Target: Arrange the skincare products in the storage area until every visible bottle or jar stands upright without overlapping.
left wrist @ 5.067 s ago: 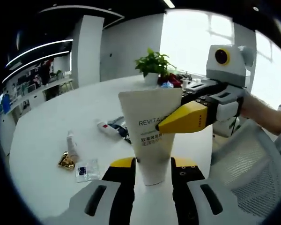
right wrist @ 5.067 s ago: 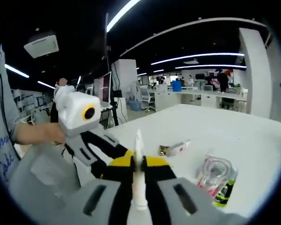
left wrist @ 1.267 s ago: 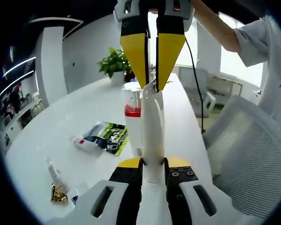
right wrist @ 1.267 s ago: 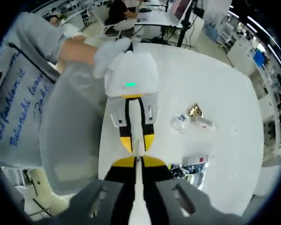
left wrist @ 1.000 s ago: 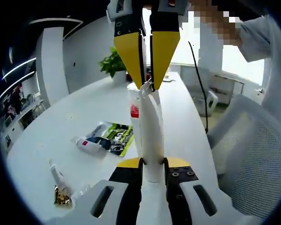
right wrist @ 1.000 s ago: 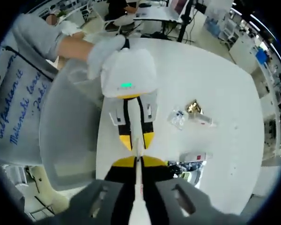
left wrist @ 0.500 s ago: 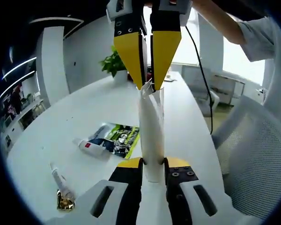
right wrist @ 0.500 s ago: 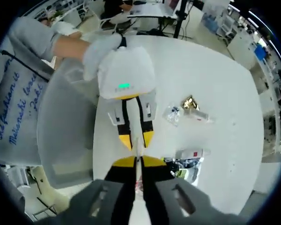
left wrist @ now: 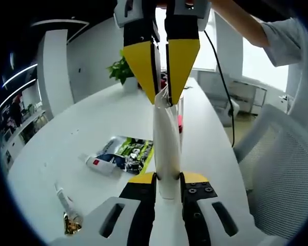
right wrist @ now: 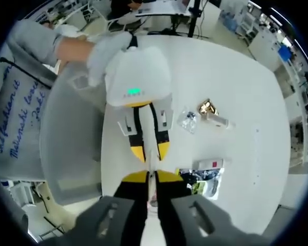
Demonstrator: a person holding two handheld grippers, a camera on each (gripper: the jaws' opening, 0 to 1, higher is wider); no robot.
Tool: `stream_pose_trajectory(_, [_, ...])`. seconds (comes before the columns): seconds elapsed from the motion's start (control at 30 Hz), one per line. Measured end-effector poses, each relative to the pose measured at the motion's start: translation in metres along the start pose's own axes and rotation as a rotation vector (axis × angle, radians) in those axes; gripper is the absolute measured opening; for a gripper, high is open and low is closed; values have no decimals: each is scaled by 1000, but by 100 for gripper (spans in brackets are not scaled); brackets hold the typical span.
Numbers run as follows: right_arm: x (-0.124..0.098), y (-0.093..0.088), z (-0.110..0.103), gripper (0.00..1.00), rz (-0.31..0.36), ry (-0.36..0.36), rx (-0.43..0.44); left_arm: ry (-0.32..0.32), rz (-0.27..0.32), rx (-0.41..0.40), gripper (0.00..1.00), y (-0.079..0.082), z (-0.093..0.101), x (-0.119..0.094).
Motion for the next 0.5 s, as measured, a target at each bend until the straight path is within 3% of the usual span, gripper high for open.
stream_pose_trajectory(0.5, [0,-2,1,5,-14,-3,1,-2,8,-8,15,2,-1,2])
Point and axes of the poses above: the point that each gripper's makers call its tool centre point, and the gripper's own axes: x roughly forward along the fingers, z roughly to its right, y roughly out of its top, the point moved 3 cm from there along -x, roughly backward along the fingers, and after that the axes turned 14 degrees about -x, right-handed, at the moved point
